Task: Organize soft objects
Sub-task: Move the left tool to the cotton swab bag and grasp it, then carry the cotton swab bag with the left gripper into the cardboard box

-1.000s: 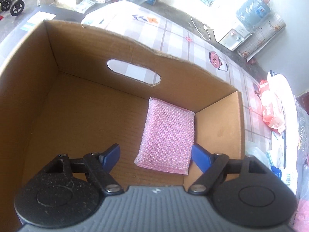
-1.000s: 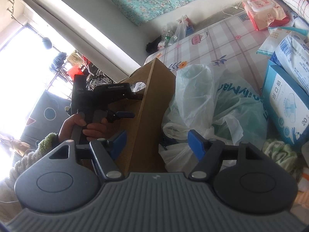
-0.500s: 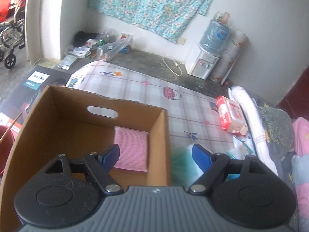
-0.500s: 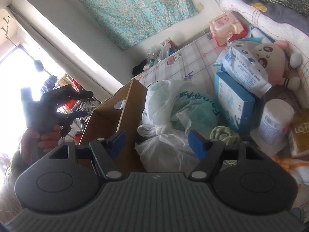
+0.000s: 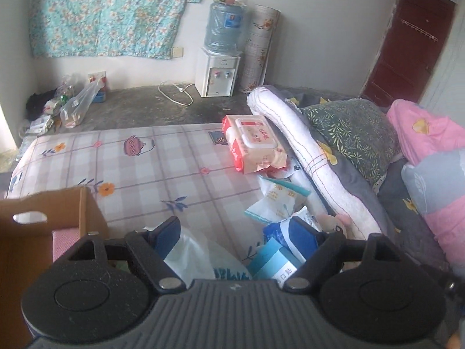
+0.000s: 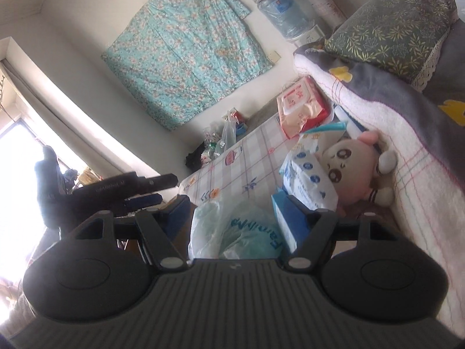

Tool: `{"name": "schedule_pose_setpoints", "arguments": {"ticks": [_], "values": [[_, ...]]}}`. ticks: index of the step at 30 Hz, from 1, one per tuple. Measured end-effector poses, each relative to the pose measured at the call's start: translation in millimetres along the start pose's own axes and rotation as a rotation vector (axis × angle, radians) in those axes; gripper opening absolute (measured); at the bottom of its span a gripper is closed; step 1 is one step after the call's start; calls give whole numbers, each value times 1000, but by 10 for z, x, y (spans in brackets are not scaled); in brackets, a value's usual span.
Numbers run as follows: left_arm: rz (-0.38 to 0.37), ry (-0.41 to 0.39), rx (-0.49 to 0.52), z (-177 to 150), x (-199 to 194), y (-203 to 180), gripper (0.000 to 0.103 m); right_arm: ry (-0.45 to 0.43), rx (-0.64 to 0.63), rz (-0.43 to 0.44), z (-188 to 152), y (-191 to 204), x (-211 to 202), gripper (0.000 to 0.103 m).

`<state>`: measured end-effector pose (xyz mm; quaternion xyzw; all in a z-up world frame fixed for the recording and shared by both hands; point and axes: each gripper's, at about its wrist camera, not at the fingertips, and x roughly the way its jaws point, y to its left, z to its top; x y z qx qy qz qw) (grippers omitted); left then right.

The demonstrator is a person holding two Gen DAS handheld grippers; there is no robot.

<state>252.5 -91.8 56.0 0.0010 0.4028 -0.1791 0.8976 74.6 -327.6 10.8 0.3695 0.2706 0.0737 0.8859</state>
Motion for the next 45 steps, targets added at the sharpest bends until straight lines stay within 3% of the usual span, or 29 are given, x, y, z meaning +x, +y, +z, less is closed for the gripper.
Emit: {"name": "schedule_pose_setpoints", "arguments": {"ticks": [4, 8, 14, 18, 23, 33, 36, 41, 45], "values": [[-8, 46, 66, 173, 489, -168, 74, 19, 33, -48, 538, -119, 419, 70], [-41, 150, 58, 329, 1020, -188, 59, 140, 78, -145, 951, -405, 1205, 62], [-35, 249, 110, 416, 1694, -256, 55, 306, 81, -310, 1158, -792, 2188, 59], [-72, 319, 74, 436, 2026, -265, 54, 387, 73, -381, 1193, -962, 2601, 59], [-105, 414, 15, 418, 2357, -217, 54, 438, 137, -361, 1147, -1206, 2940, 53], [-167, 501, -151, 458, 2667, -39, 60, 451, 199, -287, 1100, -1441, 3303, 41], [-213, 501, -175, 478, 2672, -59, 40, 431, 216, -260, 1095, -1481, 3315, 33], [-197, 462, -132, 523, 2556, -173, 25, 392, 253, -210, 1077, -1499, 3263, 24], [-191, 422, -141, 574, 2379, -201, 23, 363, 239, -201, 1101, -1384, 3185, 23]]}}
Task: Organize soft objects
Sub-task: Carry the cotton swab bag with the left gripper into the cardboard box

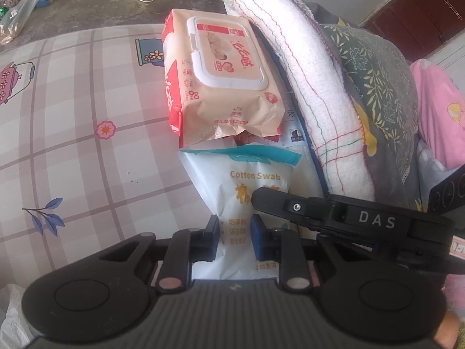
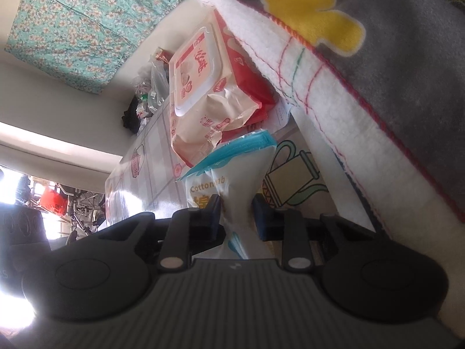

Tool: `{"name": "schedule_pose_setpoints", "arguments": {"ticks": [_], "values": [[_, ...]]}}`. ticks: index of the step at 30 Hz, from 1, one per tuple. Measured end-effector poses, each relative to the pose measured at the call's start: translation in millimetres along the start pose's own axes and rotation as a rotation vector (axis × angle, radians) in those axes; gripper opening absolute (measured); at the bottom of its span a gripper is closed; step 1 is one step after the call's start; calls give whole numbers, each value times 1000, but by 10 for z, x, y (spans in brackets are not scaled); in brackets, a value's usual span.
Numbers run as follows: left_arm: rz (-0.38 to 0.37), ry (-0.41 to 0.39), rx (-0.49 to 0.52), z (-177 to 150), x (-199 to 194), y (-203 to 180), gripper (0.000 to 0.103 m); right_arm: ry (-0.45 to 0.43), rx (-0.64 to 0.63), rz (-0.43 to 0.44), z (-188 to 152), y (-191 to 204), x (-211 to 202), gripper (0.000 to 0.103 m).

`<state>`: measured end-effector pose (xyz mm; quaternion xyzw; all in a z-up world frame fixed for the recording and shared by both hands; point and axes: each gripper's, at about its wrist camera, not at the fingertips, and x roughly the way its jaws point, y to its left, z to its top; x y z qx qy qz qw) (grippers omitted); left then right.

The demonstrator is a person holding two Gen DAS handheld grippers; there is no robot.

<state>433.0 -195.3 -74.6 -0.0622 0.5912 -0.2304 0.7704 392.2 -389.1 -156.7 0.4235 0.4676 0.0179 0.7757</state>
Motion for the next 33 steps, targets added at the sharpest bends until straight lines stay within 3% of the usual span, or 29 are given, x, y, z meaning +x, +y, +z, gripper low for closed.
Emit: {"name": "schedule_pose_setpoints", "arguments": {"ticks": [11, 19, 26, 33], "values": [[-23, -195, 20, -225, -1201, -132, 21, -142, -151, 100, -252, 846, -806, 22], [-43, -330, 0, -729, -2221, 71, 21, -180, -277, 201, -735, 1564, -1510, 22], [19, -387, -65, -1308, -2883, 557, 21, -84, -351, 260, -1373, 2276, -1618, 22], [93, -417, -205, -1751, -3395, 1409, 21, 101, -366, 326, -1951, 3070, -1185, 23]]}}
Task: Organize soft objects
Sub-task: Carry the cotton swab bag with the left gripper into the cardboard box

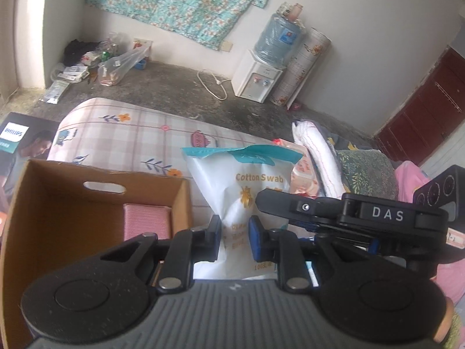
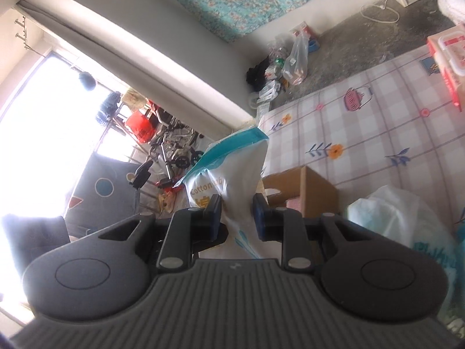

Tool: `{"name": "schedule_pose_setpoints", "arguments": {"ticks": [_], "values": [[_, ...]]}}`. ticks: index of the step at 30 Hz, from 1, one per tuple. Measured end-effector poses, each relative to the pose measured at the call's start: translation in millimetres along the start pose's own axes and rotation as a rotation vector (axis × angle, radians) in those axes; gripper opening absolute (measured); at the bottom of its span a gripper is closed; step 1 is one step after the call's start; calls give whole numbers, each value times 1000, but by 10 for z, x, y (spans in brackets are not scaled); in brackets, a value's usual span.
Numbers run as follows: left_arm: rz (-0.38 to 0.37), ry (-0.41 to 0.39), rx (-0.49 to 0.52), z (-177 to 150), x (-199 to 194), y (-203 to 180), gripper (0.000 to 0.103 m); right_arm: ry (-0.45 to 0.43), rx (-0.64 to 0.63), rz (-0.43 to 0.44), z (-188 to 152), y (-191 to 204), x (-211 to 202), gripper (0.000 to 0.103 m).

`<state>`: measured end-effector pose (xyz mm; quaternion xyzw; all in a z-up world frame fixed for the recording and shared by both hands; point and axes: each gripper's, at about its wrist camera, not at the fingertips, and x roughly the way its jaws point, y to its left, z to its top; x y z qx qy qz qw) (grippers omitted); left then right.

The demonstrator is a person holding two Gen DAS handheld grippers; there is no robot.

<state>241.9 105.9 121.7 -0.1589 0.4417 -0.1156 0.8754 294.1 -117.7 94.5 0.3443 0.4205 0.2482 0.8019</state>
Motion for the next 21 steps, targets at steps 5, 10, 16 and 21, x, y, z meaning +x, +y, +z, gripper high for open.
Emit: {"name": "schedule_pose_setpoints", "arguments": {"ticks": [5, 10, 16, 21], "values": [[79, 26, -102, -61, -54, 728, 21, 144, 8, 4, -202, 443, 769, 23], [143, 92, -190, -80, 202, 1356, 21, 267, 18, -62, -408, 591, 1560, 23], [210, 172, -240, -34, 699, 1844, 21, 349, 36, -158, -493, 441, 2357, 23], [258, 219, -223, -13, 1129, 1987, 17, 352, 20, -224, -422, 280, 2663, 24]]}}
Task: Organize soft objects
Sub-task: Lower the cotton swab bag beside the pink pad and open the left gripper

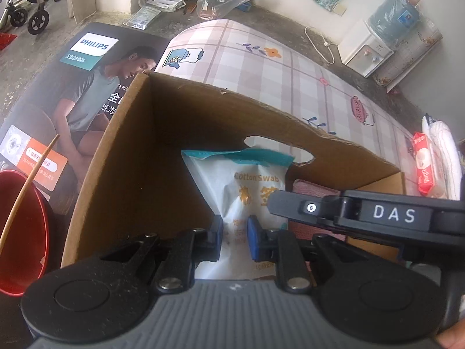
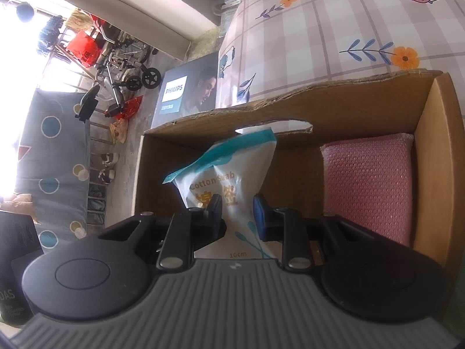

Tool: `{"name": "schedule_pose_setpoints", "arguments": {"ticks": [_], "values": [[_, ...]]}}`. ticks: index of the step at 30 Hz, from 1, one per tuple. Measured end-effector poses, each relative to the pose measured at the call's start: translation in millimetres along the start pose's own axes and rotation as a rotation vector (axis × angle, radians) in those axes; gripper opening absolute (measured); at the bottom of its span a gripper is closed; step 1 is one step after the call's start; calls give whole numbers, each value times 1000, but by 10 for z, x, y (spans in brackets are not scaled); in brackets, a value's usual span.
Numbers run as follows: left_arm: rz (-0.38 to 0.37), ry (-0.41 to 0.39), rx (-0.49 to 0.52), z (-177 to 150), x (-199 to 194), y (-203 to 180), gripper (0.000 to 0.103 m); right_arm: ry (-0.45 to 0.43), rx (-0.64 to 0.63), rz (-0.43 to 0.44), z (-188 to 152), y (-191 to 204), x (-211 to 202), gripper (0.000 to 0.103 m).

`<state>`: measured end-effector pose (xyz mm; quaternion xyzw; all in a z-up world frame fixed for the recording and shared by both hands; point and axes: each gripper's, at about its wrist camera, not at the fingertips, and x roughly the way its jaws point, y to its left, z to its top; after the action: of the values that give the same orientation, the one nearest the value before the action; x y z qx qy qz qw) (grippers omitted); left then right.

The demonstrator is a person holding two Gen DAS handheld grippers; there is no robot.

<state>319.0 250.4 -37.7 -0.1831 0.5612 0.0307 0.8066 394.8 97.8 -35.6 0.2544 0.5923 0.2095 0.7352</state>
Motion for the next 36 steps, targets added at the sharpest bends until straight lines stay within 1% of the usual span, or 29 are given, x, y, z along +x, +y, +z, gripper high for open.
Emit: {"name": "schedule_pose_setpoints", "arguments": {"ticks": [2, 5, 9, 12, 15, 18, 19, 20, 22, 24, 29, 33, 36], "values": [[3, 32, 1, 24, 143, 19, 15, -5, -11, -39, 53, -43, 62, 24], [3, 17, 27, 22, 239, -22, 16, -21, -32, -70, 132, -173, 35, 24], [-16, 2, 48, 20, 283, -84, 16, -59, -71, -75, 174, -172, -56, 24], [-32, 2, 49, 28, 336, -107, 18, -87, -85, -61, 186, -159, -174, 24], [-37, 0, 41, 19, 372, -123, 22, -107, -88, -44, 192, -167, -278, 24], [-65, 8, 17, -16, 362, -119, 42, -120, -86, -24, 166, -170, -398, 25], [-75, 15, -2, -29, 348, -113, 58, -126, -84, -12, 148, -180, -436, 26], [-81, 15, -20, -42, 319, -109, 68, -134, -83, -2, 128, -182, -481, 26], [-79, -8, -31, -71, 223, -119, 70, -159, -85, 16, 68, -208, -582, 28], [-63, -24, -30, -96, 103, -155, 74, -185, -86, 35, 14, -233, -707, 29], [-65, -123, -48, -217, -329, -268, 84, -254, -96, 89, -197, -328, -1164, 31], [-96, -185, -9, -371, -686, -520, 87, -326, -129, 103, -425, -475, -1679, 35], [-142, -207, 47, -528, -880, -804, 89, -384, -135, 101, -615, -681, -2110, 41]]}}
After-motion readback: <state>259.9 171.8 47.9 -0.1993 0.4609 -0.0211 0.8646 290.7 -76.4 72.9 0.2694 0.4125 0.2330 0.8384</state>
